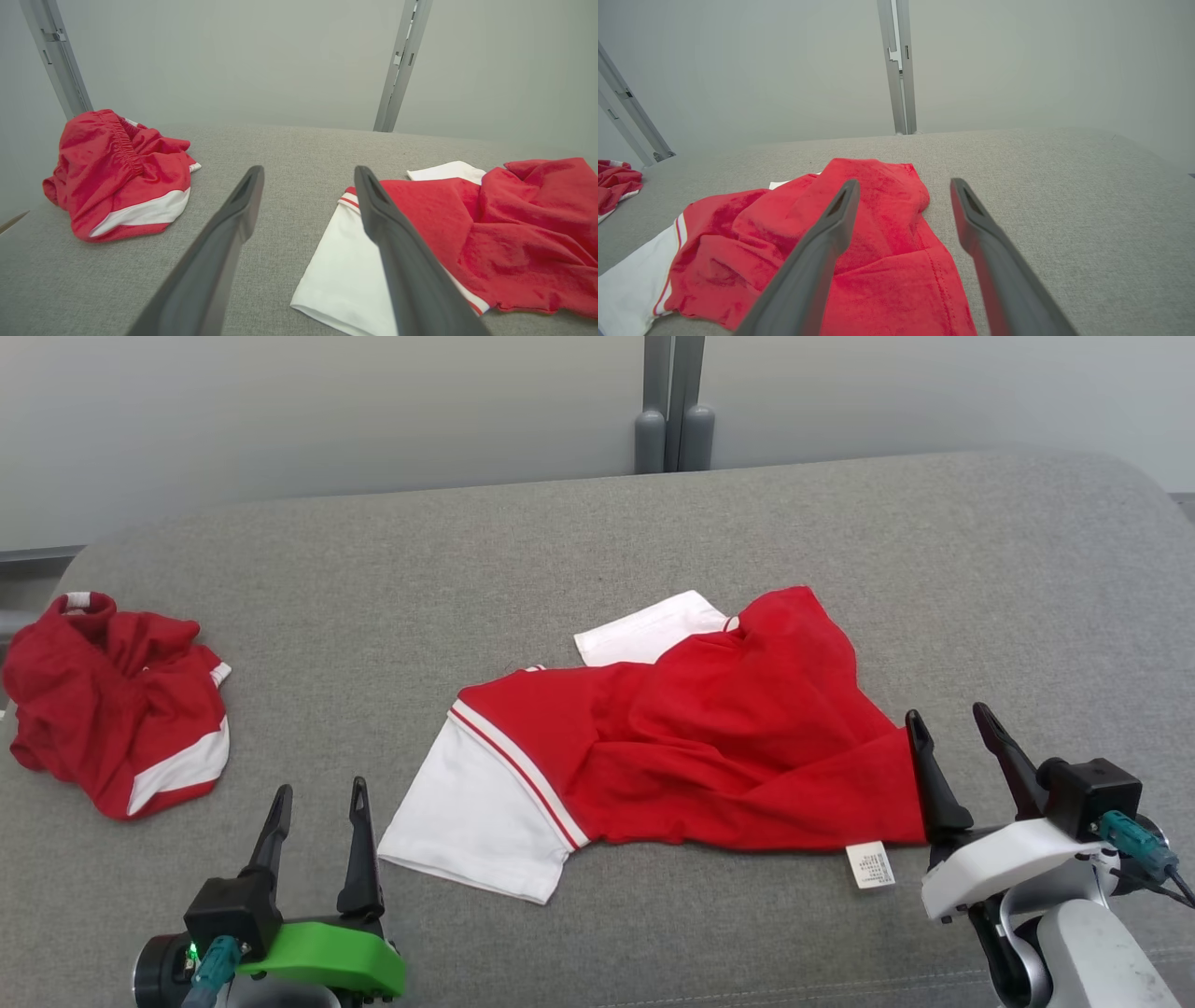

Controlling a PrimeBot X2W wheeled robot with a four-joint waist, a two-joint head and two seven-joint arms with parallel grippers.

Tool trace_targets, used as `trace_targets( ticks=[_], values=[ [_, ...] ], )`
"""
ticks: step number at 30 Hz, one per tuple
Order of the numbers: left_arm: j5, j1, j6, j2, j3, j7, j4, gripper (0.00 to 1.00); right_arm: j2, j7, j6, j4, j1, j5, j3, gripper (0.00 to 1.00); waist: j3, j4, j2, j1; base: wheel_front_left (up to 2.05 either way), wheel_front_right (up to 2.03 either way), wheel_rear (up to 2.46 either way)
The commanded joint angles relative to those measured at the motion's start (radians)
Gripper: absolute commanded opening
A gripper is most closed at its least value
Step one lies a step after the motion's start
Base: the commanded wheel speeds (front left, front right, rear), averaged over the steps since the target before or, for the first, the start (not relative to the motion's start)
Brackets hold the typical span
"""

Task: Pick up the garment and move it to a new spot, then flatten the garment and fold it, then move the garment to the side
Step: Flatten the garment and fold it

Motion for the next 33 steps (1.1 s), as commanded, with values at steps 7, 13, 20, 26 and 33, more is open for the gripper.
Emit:
trace_targets(
  ticks=[7, 13, 20, 26, 33],
  values=[
    [0.015, 0.053, 0.008, 0.002, 0.024, 0.0, -0.026, 1.0, 0.038, -0.027, 0.0, 0.003, 0.032, -0.05, -0.032, 1.0, -0.04, 0.007, -0.0001, 0.0, 0.0, 0.0, 0.0],
    [0.04, 0.08, 0.014, 0.009, 0.056, 0.0, -0.044, 1.0, 0.053, -0.032, 0.0, 0.0, 0.058, -0.068, -0.063, 1.0, -0.053, -0.004, -0.0001, 0.0, 0.0, 0.0, 0.0],
    [0.065, 0.119, 0.028, 0.021, 0.094, 0.0, -0.069, 1.0, 0.071, -0.023, 0.0, -0.013, 0.07, -0.078, -0.072, 1.0, -0.062, -0.029, -0.0001, 0.0, 0.0, 0.0, 0.0],
    [0.072, 0.14, 0.031, 0.026, 0.11, 0.0, -0.089, 1.0, 0.078, -0.005, 0.0, -0.008, 0.085, -0.082, -0.081, 1.0, -0.062, -0.041, -0.0001, 0.0, 0.0, 0.0, 0.0],
    [0.077, 0.138, 0.023, 0.023, 0.103, 0.0, -0.083, 1.0, 0.09, 0.04, 0.0, 0.006, 0.088, -0.076, -0.103, 1.0, -0.062, -0.045, -0.0001, 0.0, 0.0, 0.0, 0.0]
  ],
)
